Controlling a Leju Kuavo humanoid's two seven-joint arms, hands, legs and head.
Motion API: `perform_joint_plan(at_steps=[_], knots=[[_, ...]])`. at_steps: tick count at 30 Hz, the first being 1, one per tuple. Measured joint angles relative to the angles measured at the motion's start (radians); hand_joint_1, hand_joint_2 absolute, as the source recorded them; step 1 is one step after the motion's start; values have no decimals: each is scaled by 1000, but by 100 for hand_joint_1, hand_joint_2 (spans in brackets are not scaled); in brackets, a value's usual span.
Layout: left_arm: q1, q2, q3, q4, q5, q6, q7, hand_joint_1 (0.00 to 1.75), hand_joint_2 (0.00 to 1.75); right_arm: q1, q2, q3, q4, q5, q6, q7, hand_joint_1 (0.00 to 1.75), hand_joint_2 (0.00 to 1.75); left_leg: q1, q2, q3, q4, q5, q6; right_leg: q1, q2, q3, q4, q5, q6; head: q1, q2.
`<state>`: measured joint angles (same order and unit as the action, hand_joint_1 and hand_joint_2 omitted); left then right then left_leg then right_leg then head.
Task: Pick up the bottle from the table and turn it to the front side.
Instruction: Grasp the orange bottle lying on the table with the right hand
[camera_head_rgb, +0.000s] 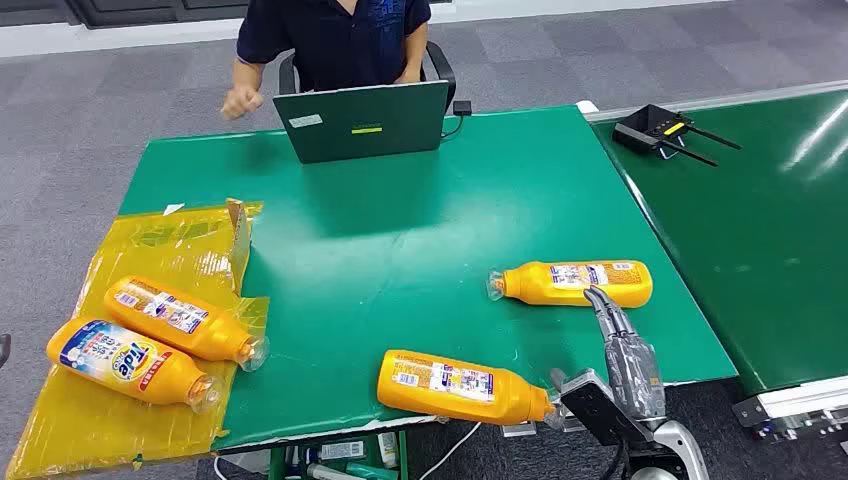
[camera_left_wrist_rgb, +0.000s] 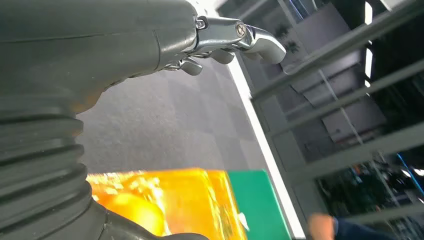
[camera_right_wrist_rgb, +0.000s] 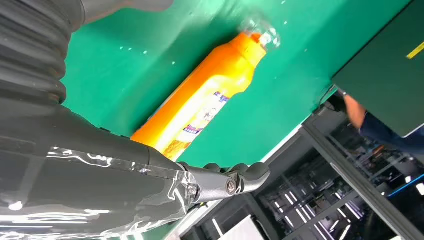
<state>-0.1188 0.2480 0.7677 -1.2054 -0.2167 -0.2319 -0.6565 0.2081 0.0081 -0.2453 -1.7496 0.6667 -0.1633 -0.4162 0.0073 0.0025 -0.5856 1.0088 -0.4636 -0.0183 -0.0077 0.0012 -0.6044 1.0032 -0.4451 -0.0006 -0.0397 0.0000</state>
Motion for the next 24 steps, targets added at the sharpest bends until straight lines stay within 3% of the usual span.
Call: perform_joint_plan(at_steps=[15, 24], knots=[[18, -46, -43, -96, 31, -55, 7, 0, 175, -4, -44, -22, 0, 8, 14, 40, 0, 175, 0, 1, 0, 0, 0, 0, 0, 0, 0, 0, 0, 0, 0, 0], [38, -101, -79, -181, 51, -103, 36, 0, 175, -90, -92, -21, 38, 84, 40, 119, 0, 175, -1, 1, 0, 0, 0, 0, -1, 0, 0, 0, 1, 1, 0, 0]])
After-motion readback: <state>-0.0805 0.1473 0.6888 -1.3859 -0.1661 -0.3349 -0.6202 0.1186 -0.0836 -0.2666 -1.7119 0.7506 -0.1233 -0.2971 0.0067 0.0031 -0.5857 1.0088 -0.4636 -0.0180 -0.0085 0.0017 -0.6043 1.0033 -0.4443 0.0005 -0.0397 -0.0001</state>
